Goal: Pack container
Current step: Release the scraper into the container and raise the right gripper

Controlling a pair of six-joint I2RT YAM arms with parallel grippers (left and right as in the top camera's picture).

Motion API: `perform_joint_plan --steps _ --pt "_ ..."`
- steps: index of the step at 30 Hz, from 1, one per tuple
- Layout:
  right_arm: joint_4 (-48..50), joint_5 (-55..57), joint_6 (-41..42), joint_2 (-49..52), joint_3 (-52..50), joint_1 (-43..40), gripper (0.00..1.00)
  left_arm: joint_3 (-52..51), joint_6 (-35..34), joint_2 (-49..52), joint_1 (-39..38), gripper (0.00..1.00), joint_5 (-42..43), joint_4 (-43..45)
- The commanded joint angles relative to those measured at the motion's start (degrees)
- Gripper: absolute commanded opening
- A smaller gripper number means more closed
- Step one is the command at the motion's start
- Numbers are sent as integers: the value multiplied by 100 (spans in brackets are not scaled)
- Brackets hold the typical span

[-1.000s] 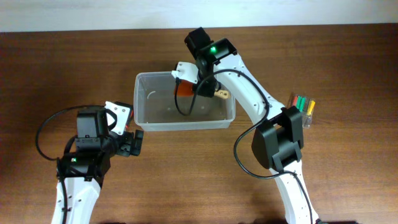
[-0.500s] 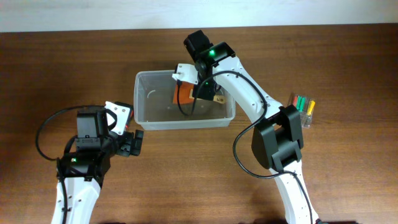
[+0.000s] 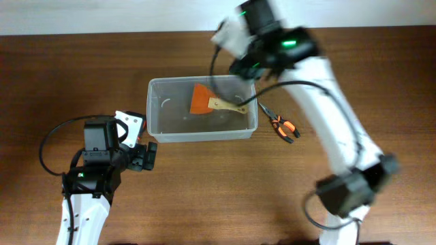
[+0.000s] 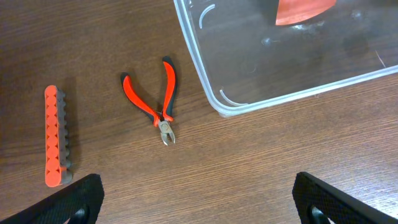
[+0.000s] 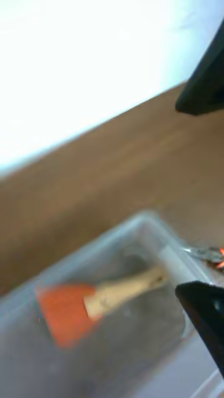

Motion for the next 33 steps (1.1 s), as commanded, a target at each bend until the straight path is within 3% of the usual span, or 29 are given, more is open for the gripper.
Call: perform_joint_plan --steps 1,4,7,10,13,17,23,28,33 --pt "-74 133 2094 -560 13 -817 93 109 -66 15 -22 99 74 68" --pt "-431 66 3303 -802 13 -1628 94 107 -37 15 -22 99 87 610" --pt "-962 -310 3947 -848 11 -2382 94 107 -35 15 -22 99 181 636" --pt "-1587 -723 4291 -761 7 -3123 94 107 -37 15 -2 99 -234 693" --pt "-1974 -944 4299 -612 -90 -3733 91 107 -654 20 240 99 -695 743" --pt "-1934 -1139 4461 -459 -575 -4310 91 107 -1558 140 1209 99 -625 737" --pt "-1239 -1106 4581 -422 -1617 -4419 84 107 -1711 627 2789 99 -83 697" --pt "-634 -1027 4601 -407 -2356 -4369 84 109 -1711 1257 3578 99 -66 684" --pt "-555 -1071 4238 -177 -2592 -4286 95 107 -1709 1838 3873 99 -68 682"
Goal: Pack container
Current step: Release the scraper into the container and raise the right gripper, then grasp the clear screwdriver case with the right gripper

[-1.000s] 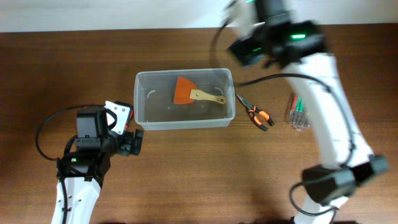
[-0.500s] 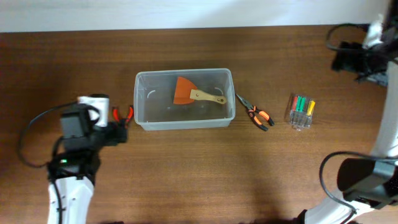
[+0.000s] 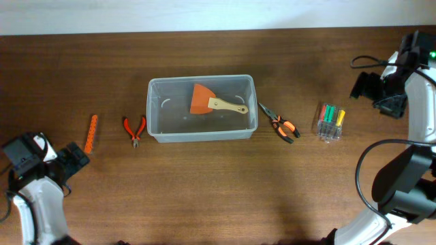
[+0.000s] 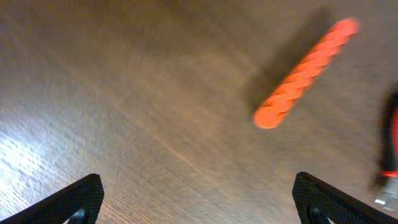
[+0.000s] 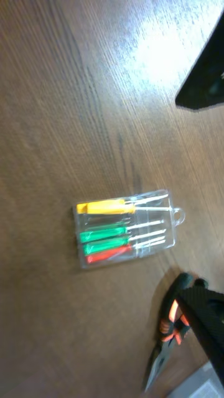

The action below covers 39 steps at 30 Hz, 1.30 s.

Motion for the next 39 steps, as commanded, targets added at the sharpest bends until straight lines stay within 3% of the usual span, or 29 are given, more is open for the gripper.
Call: perform_joint_plan --steps 1,6,11,33,39 --pt "-7 -118 -389 240 -68 164 96 96 -76 354 94 99 118 -7" --pt "109 -57 -415 581 -68 555 100 96 -76 640 94 99 118 -9" --pt "190 629 70 970 -68 726 99 96 -76 671 94 99 116 -9" --pt "470 142 125 1991 -68 914 100 96 -76 671 94 99 118 -11" --pt "468 146 127 2138 -68 909 93 96 -76 671 94 99 118 -11"
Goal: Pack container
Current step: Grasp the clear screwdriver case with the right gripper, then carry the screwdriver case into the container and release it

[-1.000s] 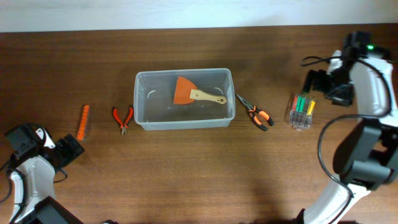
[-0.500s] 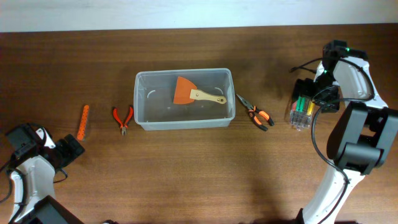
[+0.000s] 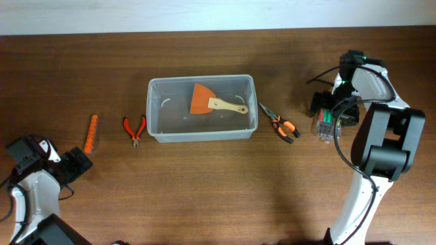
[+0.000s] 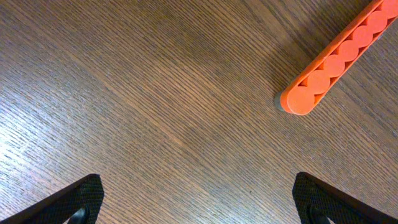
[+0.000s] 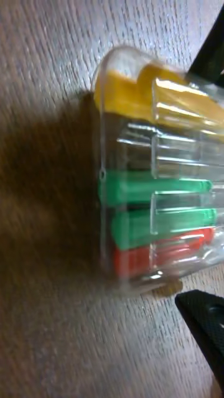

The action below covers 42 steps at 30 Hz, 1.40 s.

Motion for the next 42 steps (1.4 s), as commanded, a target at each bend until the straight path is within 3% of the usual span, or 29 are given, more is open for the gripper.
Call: perform_joint_plan --steps 1,7,14,24,34,42 --pt "13 -44 55 151 -57 15 91 96 -57 42 24 99 63 -4" --pt "-26 -2 50 151 -57 15 74 96 -57 42 24 99 61 -4" --pt "-46 138 50 151 -57 15 61 96 -57 42 24 99 61 -4" --pt "-166 284 48 70 57 15 52 96 -57 42 24 99 61 -4" --pt "-1239 437 -28 -590 1899 269 48 96 -57 42 24 99 63 -4" --pt "-1641 125 -883 -970 3480 1652 48 96 -57 42 24 99 63 -2"
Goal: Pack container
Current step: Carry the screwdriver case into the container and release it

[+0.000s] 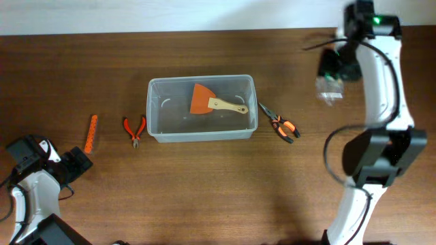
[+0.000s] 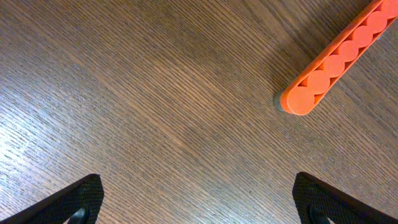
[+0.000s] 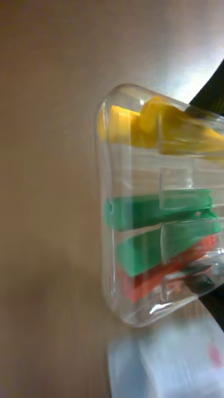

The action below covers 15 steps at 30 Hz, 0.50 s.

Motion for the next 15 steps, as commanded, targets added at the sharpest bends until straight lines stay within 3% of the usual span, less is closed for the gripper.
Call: perform_joint_plan --steps 1,10,15 --pt "-26 -164 -579 -302 483 826 48 96 -57 42 24 99 63 -4" --pt "634 -166 -2229 -83 293 2634 48 96 -57 42 24 99 63 -4" --pt "846 -164 -3289 227 -98 3233 48 96 -57 42 24 99 63 -4"
